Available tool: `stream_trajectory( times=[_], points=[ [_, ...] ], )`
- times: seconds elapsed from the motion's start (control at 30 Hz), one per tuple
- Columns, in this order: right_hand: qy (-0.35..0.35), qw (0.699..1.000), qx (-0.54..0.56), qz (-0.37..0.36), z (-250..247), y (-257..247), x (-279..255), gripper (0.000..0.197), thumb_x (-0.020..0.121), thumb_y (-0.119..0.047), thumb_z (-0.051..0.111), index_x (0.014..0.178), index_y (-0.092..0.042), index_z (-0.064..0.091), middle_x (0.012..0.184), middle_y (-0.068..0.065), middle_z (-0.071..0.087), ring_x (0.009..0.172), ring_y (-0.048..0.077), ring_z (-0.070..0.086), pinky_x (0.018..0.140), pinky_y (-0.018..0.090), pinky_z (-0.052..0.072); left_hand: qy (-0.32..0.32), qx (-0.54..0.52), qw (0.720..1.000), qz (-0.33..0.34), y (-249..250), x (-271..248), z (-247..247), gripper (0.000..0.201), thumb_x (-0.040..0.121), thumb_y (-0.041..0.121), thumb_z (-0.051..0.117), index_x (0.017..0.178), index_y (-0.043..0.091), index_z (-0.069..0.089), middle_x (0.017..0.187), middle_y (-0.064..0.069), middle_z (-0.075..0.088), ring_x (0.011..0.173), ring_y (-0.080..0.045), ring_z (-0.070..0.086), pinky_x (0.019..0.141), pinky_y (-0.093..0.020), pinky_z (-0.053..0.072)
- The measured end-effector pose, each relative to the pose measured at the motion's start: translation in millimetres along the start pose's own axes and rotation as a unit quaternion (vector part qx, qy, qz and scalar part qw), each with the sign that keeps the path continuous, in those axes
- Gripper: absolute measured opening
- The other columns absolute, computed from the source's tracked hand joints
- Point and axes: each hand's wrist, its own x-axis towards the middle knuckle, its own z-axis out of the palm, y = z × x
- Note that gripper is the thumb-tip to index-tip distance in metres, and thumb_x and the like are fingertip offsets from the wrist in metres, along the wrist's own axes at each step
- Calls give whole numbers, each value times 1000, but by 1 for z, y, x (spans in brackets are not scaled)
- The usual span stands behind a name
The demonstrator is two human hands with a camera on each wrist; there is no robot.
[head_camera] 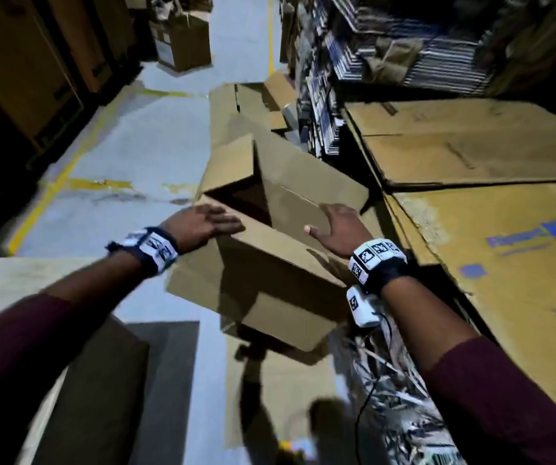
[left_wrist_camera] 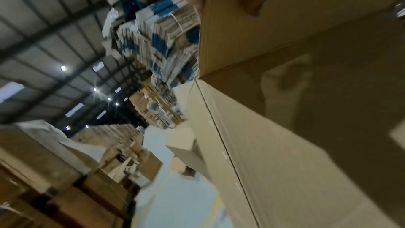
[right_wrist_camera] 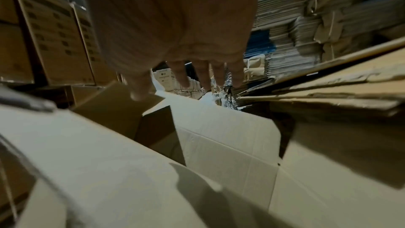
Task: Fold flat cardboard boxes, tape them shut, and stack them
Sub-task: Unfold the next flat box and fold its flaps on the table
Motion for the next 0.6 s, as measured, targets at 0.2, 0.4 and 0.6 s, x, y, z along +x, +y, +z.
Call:
stream_trajectory(
  times=[0.2,0.4,0.6],
  points=[
    [-49,985,-49,159,-23,2,-20,99,80,-66,71,154,-19,28,162,17,22,151,40,13,120,56,23,-28,75,996,23,-82,-19,-116,76,62,-16,45,129,12,66,128,-15,66,107,-44,66,90,-57,54],
    [-86,971,58,217,-1,-47,-43,110,74,-75,70,156,-15,28,162,22,22,149,45,18,118,57,27,3,63,996,-60,-130,-112,-178,90,54,-27,64,134,12,62,127,-15,67,106,-39,62,84,-50,57],
    [68,936,254,234,21,-188,-64,110,81,-67,70,162,-18,14,164,23,14,148,47,22,116,52,29,67,80,985,-136,-150,-258,-213,78,56,-28,68,127,5,66,106,-20,71,85,-37,61,76,-38,46]
  ],
)
